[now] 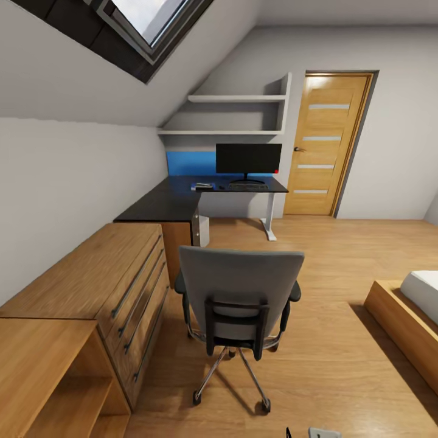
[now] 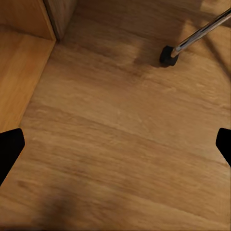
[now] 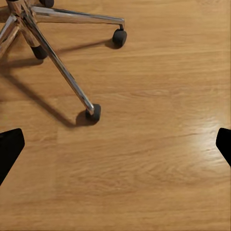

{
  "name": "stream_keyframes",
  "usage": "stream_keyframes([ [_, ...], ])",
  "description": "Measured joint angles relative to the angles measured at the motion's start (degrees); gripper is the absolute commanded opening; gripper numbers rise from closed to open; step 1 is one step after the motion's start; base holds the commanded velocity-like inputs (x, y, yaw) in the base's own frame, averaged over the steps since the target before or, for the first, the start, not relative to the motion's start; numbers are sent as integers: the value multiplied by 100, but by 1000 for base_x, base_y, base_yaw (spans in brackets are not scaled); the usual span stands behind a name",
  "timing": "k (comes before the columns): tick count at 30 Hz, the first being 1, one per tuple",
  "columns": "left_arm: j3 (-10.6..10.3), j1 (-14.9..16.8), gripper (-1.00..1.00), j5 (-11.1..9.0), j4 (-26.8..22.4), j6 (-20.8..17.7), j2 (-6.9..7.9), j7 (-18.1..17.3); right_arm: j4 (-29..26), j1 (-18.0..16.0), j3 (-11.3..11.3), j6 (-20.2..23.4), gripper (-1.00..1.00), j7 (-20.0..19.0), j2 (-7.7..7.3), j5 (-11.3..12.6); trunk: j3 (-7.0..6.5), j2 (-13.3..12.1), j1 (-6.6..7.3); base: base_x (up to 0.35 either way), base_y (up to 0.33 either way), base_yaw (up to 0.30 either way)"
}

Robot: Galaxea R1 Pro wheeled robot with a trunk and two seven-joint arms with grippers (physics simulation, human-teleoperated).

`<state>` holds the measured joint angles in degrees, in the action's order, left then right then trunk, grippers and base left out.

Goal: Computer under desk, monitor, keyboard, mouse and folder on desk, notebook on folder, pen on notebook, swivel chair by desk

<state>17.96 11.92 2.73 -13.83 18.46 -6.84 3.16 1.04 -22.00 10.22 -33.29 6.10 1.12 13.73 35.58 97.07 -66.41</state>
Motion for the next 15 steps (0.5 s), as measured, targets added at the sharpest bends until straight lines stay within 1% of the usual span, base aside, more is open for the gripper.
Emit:
stream_keyframes([
  [15, 2, 0, 100, -22, 0, -3, -2, -8, 1, 0, 7, 0, 100, 7, 12, 0, 269, 602, -330, 0, 0, 0],
])
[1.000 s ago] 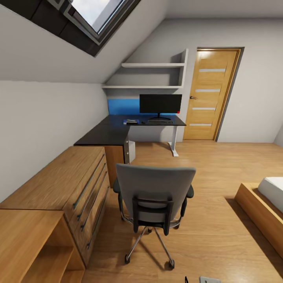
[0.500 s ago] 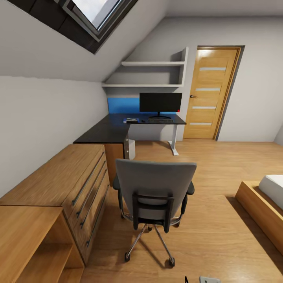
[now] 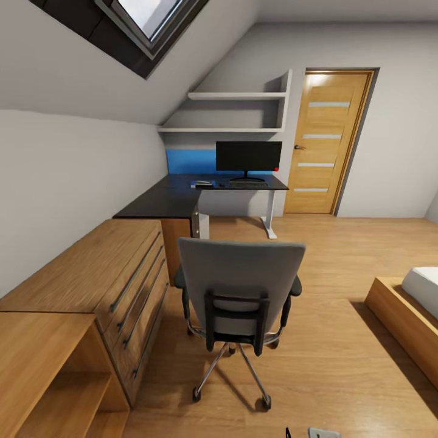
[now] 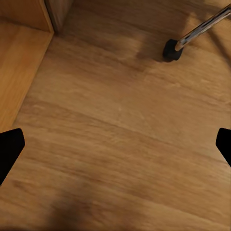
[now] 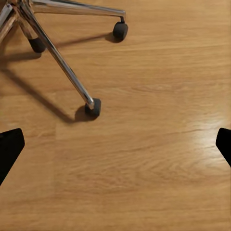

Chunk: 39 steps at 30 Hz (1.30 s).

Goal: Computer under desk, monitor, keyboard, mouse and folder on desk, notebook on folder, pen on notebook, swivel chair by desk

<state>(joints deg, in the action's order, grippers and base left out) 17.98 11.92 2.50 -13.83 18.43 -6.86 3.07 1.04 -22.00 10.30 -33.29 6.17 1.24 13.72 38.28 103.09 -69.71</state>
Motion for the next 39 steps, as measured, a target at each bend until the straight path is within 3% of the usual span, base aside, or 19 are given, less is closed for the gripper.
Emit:
stream_keyframes([
  [7, -7, 0, 100, 3, -60, -16, -27, 1, -9, 0, -1, 9, 100, 6, 6, 10, 126, 281, -154, 0, 0, 0],
  [15, -30, 0, 100, 21, -766, -68, -97, 54, -303, -6, -4, 132, 100, 56, 49, 25, 269, 602, -330, 0, 0, 0],
  [23, -55, 113, 100, 49, -1136, -151, -190, 177, -1348, -16, -4, 1210, 100, 314, 93, 8, 413, 923, -505, 0, 0, 0],
  [28, -64, 472, 100, 48, -1219, -989, -203, 243, -2203, -21, -4, 1840, 100, 504, 183, -17, 502, 1123, -615, 0, 0, 0],
  [31, -63, 649, 100, 41, -1325, -1357, -210, 248, -2416, -43, -5, 1966, 100, 641, 229, -22, 556, 1243, -681, 0, 0, 0],
  [39, -105, 835, 100, 43, -1796, -1644, -308, 256, -2567, -242, -6, 2045, 100, 766, 278, -29, 700, 1564, -857, 0, 0, 0],
])
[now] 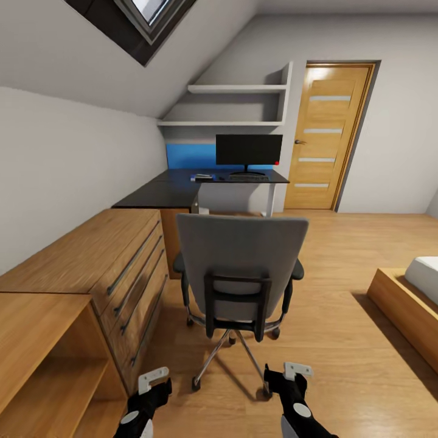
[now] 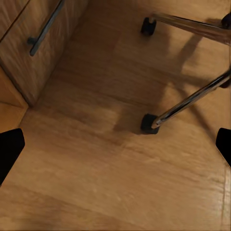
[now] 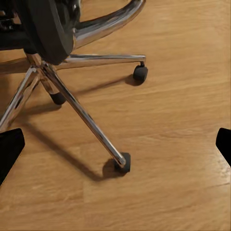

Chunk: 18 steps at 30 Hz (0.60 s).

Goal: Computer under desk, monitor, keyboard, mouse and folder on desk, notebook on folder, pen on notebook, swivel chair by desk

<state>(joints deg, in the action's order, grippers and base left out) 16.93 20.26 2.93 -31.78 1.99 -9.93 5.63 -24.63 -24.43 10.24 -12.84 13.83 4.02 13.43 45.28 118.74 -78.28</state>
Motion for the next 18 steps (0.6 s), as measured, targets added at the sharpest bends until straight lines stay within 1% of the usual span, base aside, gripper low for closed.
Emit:
stream_keyframes([
  [1, -29, 17, 100, 0, -29, -10, 0, 0, -7, -24, 2, 2, 100, 4, 1, -1, 18, 40, -22, 0, 0, 0],
  [5, -377, 165, 100, -2, -108, -36, 0, 15, -35, -103, 6, 7, 100, 16, 9, -4, 90, 201, -110, 0, 0, 0],
  [7, -690, 284, 100, -5, -131, -43, 0, 26, -111, -131, 19, 5, 100, 14, 32, -10, 125, 281, -154, 0, 0, 0],
  [8, -752, 303, 100, -5, -134, -44, 0, 28, -152, -136, 22, 4, 100, 12, 52, -10, 144, 321, -176, 0, 0, 0],
  [9, -844, 333, 100, -6, -141, -45, 0, 30, -242, -142, 34, 4, 100, 7, 105, -26, 161, 361, -198, 0, 0, 0],
  [12, -928, 359, 100, -3, -152, -46, 0, 30, -370, -148, 81, 2, 100, 2, 176, -119, 216, 481, -264, 0, 0, 0],
  [13, -962, 372, 100, -1, -164, -47, 0, 25, -428, -150, 129, 2, 100, 6, 204, -234, 233, 522, -286, 0, 0, 0],
  [16, -1027, 384, 100, 0, -252, -49, 0, 16, -515, -152, 174, 1, 100, 12, 229, -433, 287, 642, -352, 0, 0, 0],
  [17, -1133, 389, 100, 1, -350, -51, 0, 14, -600, -153, 190, 1, 100, 12, 238, -526, 305, 682, -373, 0, 0, 0],
  [18, -1212, 390, 100, -1, -405, -53, 0, 15, -652, -153, 195, 1, 100, 12, 240, -558, 323, 722, -395, 0, 0, 0],
])
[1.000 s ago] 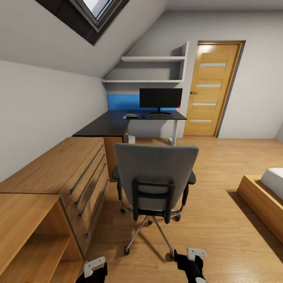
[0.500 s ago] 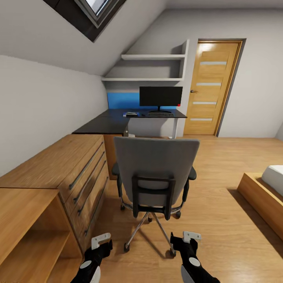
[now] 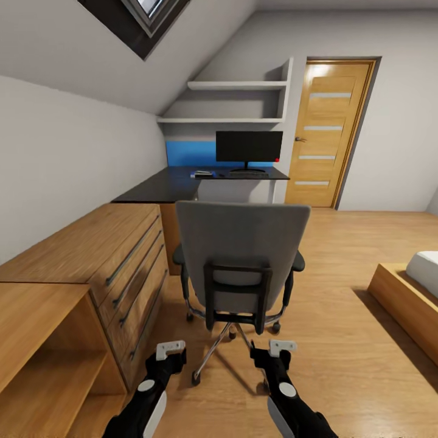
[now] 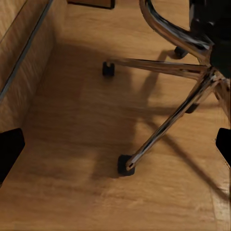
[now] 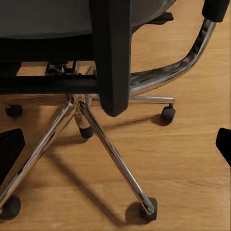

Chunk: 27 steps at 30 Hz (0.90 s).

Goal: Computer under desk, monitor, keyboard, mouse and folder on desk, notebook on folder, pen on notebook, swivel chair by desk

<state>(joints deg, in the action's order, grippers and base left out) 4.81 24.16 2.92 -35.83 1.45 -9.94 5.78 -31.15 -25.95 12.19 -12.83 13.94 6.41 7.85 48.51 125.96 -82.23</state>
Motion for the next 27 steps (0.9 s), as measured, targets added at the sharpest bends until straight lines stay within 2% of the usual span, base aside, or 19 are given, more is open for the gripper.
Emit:
stream_keyframes([
  [3, -322, 4, 100, -4, -173, -117, -1, 4, -180, -1, 11, -3, 100, 2, 3, -75, 54, 120, -66, 0, 0, 0],
  [5, -454, 7, 100, -6, -299, -334, -4, -5, -298, -1, 23, -9, 100, 19, 4, -107, 90, 201, -110, 0, 0, 0],
  [8, -542, 8, 100, -11, -449, -578, -6, -28, -569, -2, 21, 3, 100, 63, 2, -127, 143, 321, -176, 0, 0, 0],
  [12, -586, 8, 100, -13, -530, -697, -6, -70, -795, 1, 17, 15, 100, 106, -2, -137, 215, 481, -264, 0, 0, 0],
  [19, -595, 8, 100, -27, -538, -737, -6, -89, -880, 5, 2, 9, 100, 137, -30, -141, 341, 762, -417, 0, 0, 0],
  [27, -592, 8, 100, -21, -537, -468, -6, -100, -704, 1, 3, -18, 100, 251, -30, -135, 485, 1083, -593, 0, 0, 0],
])
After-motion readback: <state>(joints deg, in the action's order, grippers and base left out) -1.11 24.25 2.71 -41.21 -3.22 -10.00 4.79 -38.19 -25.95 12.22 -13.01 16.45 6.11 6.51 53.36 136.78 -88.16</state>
